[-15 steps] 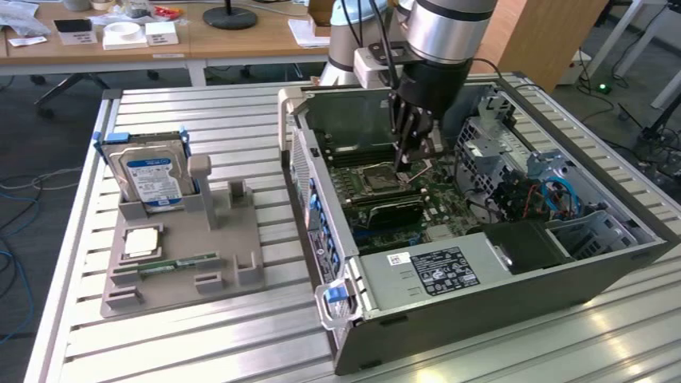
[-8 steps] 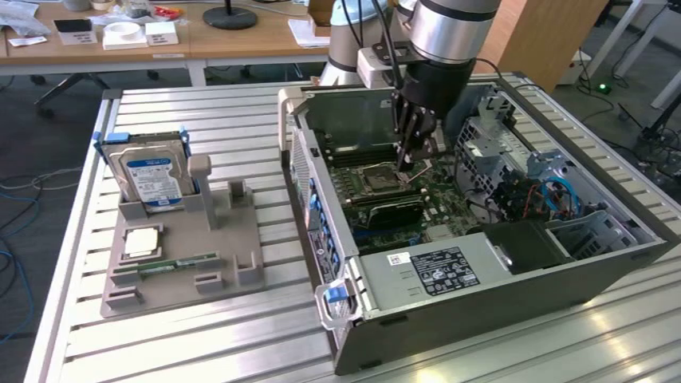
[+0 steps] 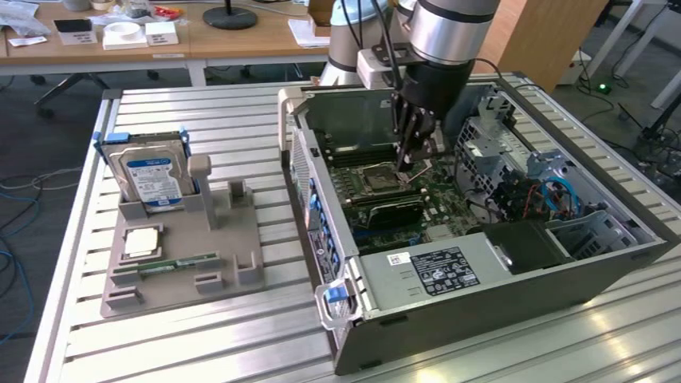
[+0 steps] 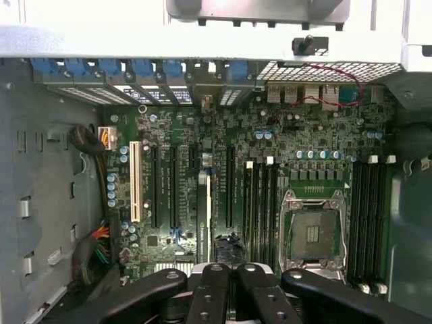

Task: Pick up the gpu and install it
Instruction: 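Press down on the gpu until it lock into place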

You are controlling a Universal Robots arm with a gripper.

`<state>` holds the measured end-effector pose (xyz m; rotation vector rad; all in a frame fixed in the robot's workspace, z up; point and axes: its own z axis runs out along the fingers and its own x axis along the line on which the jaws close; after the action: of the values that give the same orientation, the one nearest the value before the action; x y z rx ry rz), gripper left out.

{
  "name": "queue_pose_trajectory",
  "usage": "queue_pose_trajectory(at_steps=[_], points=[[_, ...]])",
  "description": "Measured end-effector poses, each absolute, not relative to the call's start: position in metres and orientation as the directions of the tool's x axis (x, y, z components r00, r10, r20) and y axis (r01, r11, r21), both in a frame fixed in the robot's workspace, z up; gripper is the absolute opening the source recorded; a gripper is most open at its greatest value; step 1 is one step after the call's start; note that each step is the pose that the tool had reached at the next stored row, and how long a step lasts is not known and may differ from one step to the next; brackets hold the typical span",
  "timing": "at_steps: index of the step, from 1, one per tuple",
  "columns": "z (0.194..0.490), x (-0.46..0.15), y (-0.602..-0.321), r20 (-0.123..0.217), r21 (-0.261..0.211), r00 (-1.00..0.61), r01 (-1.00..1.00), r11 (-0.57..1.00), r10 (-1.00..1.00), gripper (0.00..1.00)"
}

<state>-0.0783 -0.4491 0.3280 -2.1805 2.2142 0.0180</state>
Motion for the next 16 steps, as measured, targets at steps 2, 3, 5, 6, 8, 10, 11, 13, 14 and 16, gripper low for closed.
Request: queue_pose_trajectory(at_steps=[2, 3, 5, 6, 8, 10, 11, 13, 14, 16], points=[[0.3249, -0.0781, -0.449, -0.032, -0.016, -0.015, -1.0, 0.016, -0.999, 0.11], [0.324, -0.0781, -0.449, -0.032, -0.016, -0.015, -1.0, 0.015, -0.999, 0.11], [0.324, -0.0781, -0.449, -0.032, -0.015, -0.015, -1.0, 0.015, -0.999, 0.11], [0.324, -0.0781, -0.449, -0.032, -0.015, -0.015, -1.0, 0.015, -0.999, 0.11], [0.3238, -0.0781, -0.449, -0.032, -0.015, -0.015, -1.0, 0.015, -0.999, 0.11], [0.3219, -0.0781, -0.449, -0.033, -0.016, -0.015, -1.0, 0.015, -0.999, 0.11], [0.3204, -0.0781, -0.449, -0.032, -0.016, -0.015, -1.0, 0.015, -0.999, 0.11], [0.3188, -0.0781, -0.449, -0.032, -0.016, -0.015, -1.0, 0.015, -0.999, 0.11], [0.3189, -0.0781, -0.449, -0.032, -0.016, -0.015, -1.0, 0.015, -0.999, 0.11], [0.3189, -0.0781, -0.449, -0.032, -0.015, -0.015, -1.0, 0.015, -0.999, 0.11]])
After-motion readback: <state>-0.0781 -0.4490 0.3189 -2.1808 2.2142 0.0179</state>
